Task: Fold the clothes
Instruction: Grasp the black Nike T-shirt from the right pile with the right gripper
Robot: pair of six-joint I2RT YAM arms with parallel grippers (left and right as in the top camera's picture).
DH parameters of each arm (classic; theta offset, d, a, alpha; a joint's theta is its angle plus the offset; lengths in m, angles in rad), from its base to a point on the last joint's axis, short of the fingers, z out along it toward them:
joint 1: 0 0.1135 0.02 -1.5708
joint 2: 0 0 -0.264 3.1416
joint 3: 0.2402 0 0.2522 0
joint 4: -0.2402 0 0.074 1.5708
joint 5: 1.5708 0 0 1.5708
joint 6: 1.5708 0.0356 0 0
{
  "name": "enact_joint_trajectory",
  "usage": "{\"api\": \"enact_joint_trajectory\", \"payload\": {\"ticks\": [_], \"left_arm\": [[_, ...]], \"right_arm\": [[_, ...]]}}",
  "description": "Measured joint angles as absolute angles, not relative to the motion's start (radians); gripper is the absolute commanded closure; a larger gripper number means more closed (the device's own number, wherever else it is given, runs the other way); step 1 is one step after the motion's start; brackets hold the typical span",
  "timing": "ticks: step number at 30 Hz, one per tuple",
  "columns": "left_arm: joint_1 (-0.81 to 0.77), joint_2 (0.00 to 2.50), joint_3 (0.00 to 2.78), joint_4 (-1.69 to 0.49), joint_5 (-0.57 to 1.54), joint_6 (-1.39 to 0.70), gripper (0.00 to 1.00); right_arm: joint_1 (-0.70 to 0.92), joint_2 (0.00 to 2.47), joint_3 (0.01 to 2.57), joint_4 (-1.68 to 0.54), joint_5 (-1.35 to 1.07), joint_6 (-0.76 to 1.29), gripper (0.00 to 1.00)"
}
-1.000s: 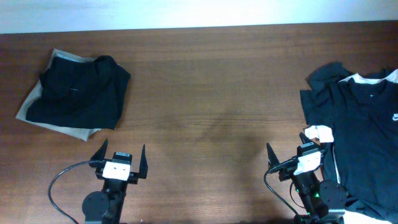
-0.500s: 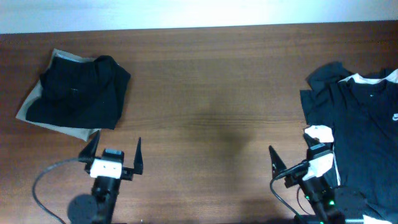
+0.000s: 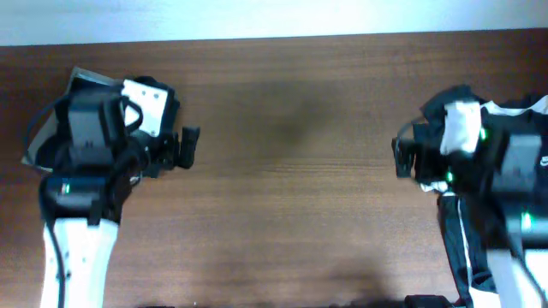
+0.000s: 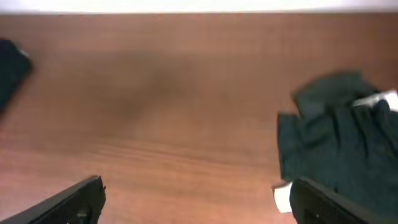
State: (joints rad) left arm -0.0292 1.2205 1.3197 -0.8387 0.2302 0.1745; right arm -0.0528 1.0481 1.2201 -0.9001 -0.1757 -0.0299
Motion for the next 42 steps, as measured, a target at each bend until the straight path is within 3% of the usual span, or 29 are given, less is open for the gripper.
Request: {"api": "enact_joint_trajectory", "payload": {"ticks": [8,13,17,20,23,26,27,30,31,42], "left_arm": [[-0.030,1.359,1.374,-0.853,0.386,0.174,0.01],[-0.048,1.359,1.378,-0.885,0.358,0.174,0.01],[-0.144,1.360,1.379,-0.912,0.315,0.174,0.01],[-0.196,1.360,1.379,-0.919,0.307,0.174,0.01],[-0.197,1.360,1.379,-0.920,0.302,0.174,0.01],[-0.197,1.360,1.380,-0.920,0.299,0.174,0.01],[-0.197,1.360,1.380,-0.920,0.299,0.174,0.01],[-0.197,1.362,1.380,-0.920,0.299,0.174,0.01],[-0.197,1.366,1.380,-0.920,0.299,0.174,0.01],[-0.197,1.382,1.380,-0.920,0.299,0.174,0.01]], "right_arm": [[-0.072,1.430,1.390,-1.009,-0.185,0.019,0.01],[-0.262,1.676,1.511,-1.005,-0.164,0.160,0.01],[-0.342,1.850,1.545,-0.877,-0.114,0.212,0.02],[-0.384,1.959,1.546,-0.799,-0.089,0.270,0.15],[-0.411,2.035,1.547,-0.723,-0.067,0.294,0.19],[-0.413,2.093,1.547,-0.655,-0.019,0.303,0.29],[-0.413,2.107,1.547,-0.640,-0.007,0.303,0.41],[-0.413,2.137,1.547,-0.638,0.027,0.310,0.90],[-0.413,2.141,1.547,-0.639,0.038,0.313,0.96],[-0.434,1.991,1.674,-0.829,0.068,0.261,0.96]]}}
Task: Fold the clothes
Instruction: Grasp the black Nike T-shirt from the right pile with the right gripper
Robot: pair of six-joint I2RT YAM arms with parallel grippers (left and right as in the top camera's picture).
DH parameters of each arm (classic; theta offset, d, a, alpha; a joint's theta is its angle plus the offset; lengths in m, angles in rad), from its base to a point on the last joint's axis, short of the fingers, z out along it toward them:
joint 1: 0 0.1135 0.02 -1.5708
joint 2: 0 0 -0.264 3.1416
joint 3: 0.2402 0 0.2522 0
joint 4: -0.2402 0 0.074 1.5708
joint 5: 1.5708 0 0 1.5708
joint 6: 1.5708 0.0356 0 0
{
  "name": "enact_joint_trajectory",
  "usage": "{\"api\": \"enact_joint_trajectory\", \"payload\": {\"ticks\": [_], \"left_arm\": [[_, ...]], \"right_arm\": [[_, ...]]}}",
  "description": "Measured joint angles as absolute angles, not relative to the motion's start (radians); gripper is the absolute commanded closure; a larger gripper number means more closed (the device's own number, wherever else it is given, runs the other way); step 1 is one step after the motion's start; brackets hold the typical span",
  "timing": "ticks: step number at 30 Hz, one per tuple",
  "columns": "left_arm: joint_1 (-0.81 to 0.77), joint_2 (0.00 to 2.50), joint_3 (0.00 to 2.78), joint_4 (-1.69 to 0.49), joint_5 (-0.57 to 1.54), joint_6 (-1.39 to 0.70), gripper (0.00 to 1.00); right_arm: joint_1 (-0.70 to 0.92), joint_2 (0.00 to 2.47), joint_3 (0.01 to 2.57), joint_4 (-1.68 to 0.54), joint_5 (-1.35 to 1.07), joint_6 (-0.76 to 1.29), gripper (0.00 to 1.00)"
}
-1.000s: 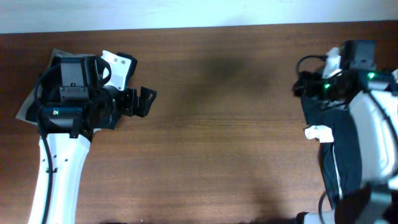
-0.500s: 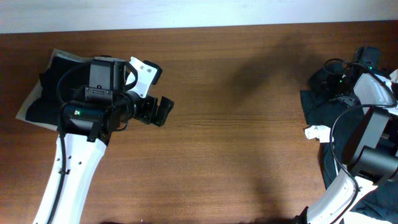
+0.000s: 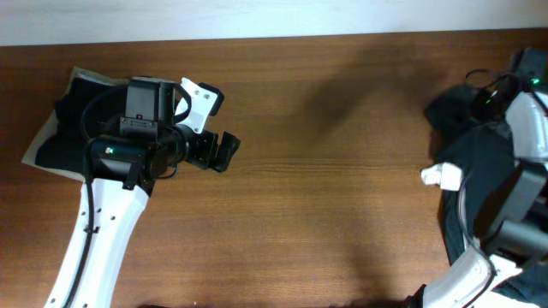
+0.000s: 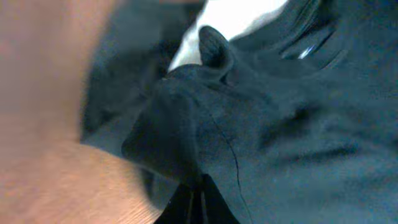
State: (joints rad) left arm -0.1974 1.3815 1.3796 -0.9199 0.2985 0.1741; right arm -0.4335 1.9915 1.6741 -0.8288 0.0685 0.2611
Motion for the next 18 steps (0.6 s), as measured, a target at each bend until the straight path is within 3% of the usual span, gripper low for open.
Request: {"api": "enact_joint_trajectory", "payload": {"ticks": [8,12,15,17,18], "left_arm": [[-0.197,1.382,1.380,-0.920,0.296,0.174,0.01],[-0.197,1.382,1.383,-0.921,0.284,0.174,0.01],[-0.177,1.367,1.404,-0.922,0.251,0.174,0.01],[-0.143,1.330,1.421,-0.923,0.234,0.174,0.01],[-0.121,1.309,1.428,-0.923,0.230,0.174,0.01]], "right_arm": [[-0.383,1.834,1.687,-0.867,-0.262,0.068,0.96],[-0.218,1.739,1.695,-0.953,-0.349,0.009,0.96],[-0.003,1.644,1.722,-1.011,-0.376,-0.004,0.96],[0.189,1.625,1.732,-1.039,-0.388,-0.002,0.76],[0.281,1.627,1.732,-1.052,-0.391,0.001,0.54]]}}
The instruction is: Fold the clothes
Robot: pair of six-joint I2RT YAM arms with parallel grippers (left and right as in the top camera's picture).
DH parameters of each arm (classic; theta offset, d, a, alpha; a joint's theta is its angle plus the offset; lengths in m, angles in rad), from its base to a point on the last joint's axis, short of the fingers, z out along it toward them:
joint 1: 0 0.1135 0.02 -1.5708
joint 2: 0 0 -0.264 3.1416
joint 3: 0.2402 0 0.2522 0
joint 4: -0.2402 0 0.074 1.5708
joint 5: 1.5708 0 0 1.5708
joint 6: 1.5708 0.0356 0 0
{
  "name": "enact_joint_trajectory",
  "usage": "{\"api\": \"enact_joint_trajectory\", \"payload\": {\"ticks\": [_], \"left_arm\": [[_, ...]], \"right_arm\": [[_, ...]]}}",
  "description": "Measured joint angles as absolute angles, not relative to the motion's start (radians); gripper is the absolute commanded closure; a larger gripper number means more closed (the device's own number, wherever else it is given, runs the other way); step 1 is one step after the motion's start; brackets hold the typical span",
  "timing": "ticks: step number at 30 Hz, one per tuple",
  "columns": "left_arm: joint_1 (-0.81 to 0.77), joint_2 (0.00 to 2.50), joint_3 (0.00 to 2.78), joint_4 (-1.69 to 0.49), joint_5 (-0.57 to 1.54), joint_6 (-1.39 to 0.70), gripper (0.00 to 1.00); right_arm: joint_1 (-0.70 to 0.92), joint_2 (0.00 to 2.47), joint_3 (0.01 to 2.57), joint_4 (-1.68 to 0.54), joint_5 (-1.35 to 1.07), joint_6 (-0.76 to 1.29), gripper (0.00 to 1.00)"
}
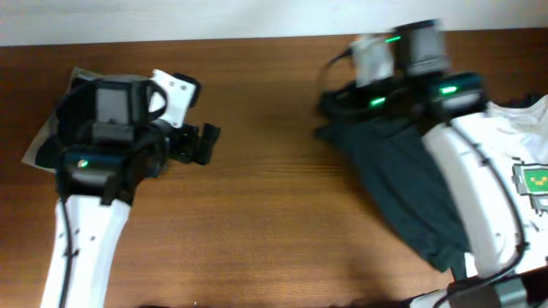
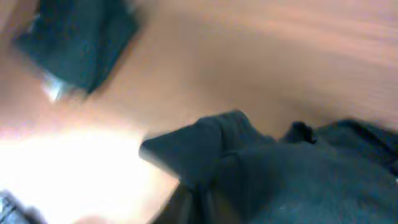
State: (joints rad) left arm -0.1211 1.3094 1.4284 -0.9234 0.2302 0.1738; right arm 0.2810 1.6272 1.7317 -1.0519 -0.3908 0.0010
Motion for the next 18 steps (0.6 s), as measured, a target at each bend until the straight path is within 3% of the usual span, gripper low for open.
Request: {"api": "enact_joint_trajectory", "payload": {"ticks": [1,3,5,10,13,16,18], "left_arm": [[-0.099,1.287,1.436,-0.925,0.227,0.174,0.00],[-0.059,1.250,1.443,-0.936,0.222,0.174,0.01],[-0.042,1.240,1.446,-0.958,0.219,0.174,0.01],[-0.087,1.281,1.450,-0.976,0.251,0.176,0.01],[-0.200,1.428,1.453,-0.933,0.284,0.183,0.01],[-0.316,1.645,1.453,-0.744,0.299,0.188,0.01],[-0.379,1.774,1.452,-0.585,0.306,0.190,0.11]], "right_arm": [[0.357,1.630,1.732,-1.059,-0.392,0.001,0.36],[0.525,1.631,1.732,-1.064,-0.357,0.002,0.31],[0.585,1.631,1.732,-1.070,-0.270,0.036,0.31],[0.422,1.623,1.776,-1.132,-0.133,0.126,0.30],[0.289,1.573,1.877,-1.189,-0.107,0.173,0.30],[0.215,1.475,1.943,-1.224,-0.102,0.189,0.29],[0.202,1.432,1.950,-1.243,-0.101,0.195,0.29]]}}
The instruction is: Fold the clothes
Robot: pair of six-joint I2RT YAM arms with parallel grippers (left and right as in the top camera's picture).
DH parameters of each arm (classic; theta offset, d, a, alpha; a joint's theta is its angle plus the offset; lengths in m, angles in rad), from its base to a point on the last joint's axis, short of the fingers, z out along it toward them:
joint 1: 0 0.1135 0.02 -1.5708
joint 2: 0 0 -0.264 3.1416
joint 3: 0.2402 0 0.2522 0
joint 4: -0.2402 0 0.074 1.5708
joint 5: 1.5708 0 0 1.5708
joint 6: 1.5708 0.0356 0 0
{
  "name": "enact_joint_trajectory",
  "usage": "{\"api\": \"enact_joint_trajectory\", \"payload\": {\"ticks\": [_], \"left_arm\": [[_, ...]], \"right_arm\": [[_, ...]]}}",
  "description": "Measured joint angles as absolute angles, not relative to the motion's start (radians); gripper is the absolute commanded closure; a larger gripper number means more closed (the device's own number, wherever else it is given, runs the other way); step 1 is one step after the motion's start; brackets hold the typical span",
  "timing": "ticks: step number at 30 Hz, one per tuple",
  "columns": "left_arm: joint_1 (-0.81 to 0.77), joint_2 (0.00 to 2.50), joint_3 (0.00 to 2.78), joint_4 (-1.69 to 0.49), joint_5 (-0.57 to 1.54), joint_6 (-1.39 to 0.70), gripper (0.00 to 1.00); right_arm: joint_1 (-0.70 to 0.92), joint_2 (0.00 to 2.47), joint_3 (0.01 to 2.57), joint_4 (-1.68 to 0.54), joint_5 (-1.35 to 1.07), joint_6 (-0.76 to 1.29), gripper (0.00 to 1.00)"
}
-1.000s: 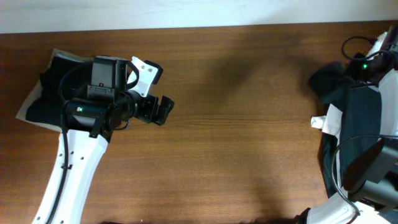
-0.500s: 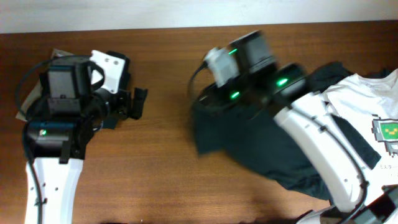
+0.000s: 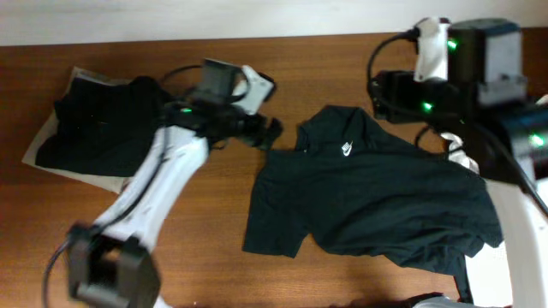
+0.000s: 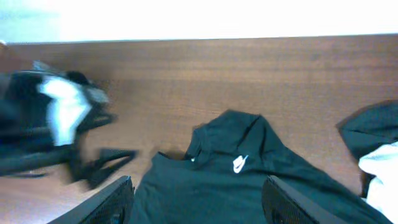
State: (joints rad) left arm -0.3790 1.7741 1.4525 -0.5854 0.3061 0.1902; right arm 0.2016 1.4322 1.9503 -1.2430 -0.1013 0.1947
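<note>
A dark T-shirt [image 3: 368, 197] with a small white logo [image 4: 239, 163] lies spread on the wooden table [image 3: 214, 257], collar toward the far edge. My right gripper [image 3: 377, 96] hovers over the collar end, its jaws wide apart [image 4: 202, 208] and holding nothing. My left gripper [image 3: 268, 134] reaches in from the left to the shirt's shoulder edge. In the right wrist view its fingers [image 4: 102, 165] stand apart in a V, with table showing between them.
A folded dark garment [image 3: 98, 128] rests on a light sheet [image 3: 34, 145] at the far left. White and dark clothing [image 4: 382, 168] lies at the right edge, partly under my right arm.
The right gripper, then shut on the shirt at the far middle, is now open and back to the right. The shirt lies spread flat. The left gripper has moved right to the shirt's shoulder.
At first both arms sat at their sides with the middle of the table bare. Then the right gripper was shut on dark cloth in the pile at the right. Then it held the shirt over the far middle. Now the shirt lies spread out, released.
</note>
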Motion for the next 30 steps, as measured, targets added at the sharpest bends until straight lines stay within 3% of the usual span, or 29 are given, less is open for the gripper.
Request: {"api": "enact_joint_trajectory", "payload": {"ticks": [1,2,6,9,16,20,22,24,30], "left_arm": [[-0.406,1.840,1.453,-0.490,0.306,0.192,0.22],[-0.421,1.881,1.453,-0.449,0.308,0.196,0.25],[-0.485,2.071,1.451,-0.207,0.307,0.197,0.25],[-0.503,2.132,1.452,-0.084,0.307,0.197,0.34],[-0.509,2.202,1.452,-0.039,0.314,0.178,0.46],[-0.511,2.230,1.452,-0.038,0.332,0.169,0.65],[-0.509,2.254,1.456,-0.034,0.346,0.168,0.88],[-0.511,2.255,1.456,-0.033,0.352,0.167,1.00],[-0.453,2.254,1.475,-0.103,0.387,0.155,1.00]], "right_arm": [[0.201,1.422,1.951,-1.258,-0.101,0.202,0.29],[0.201,1.418,1.952,-1.270,-0.102,0.205,0.28],[0.201,1.427,1.951,-1.343,-0.102,0.210,0.28],[0.201,1.427,1.950,-1.392,-0.101,0.210,0.28],[0.201,1.427,1.950,-1.415,-0.101,0.211,0.28],[0.201,1.427,1.950,-1.431,-0.101,0.210,0.28],[0.201,1.428,1.950,-1.444,-0.101,0.210,0.28],[0.201,1.428,1.950,-1.447,-0.101,0.211,0.28],[0.201,1.428,1.950,-1.459,-0.075,0.210,0.27]]}}
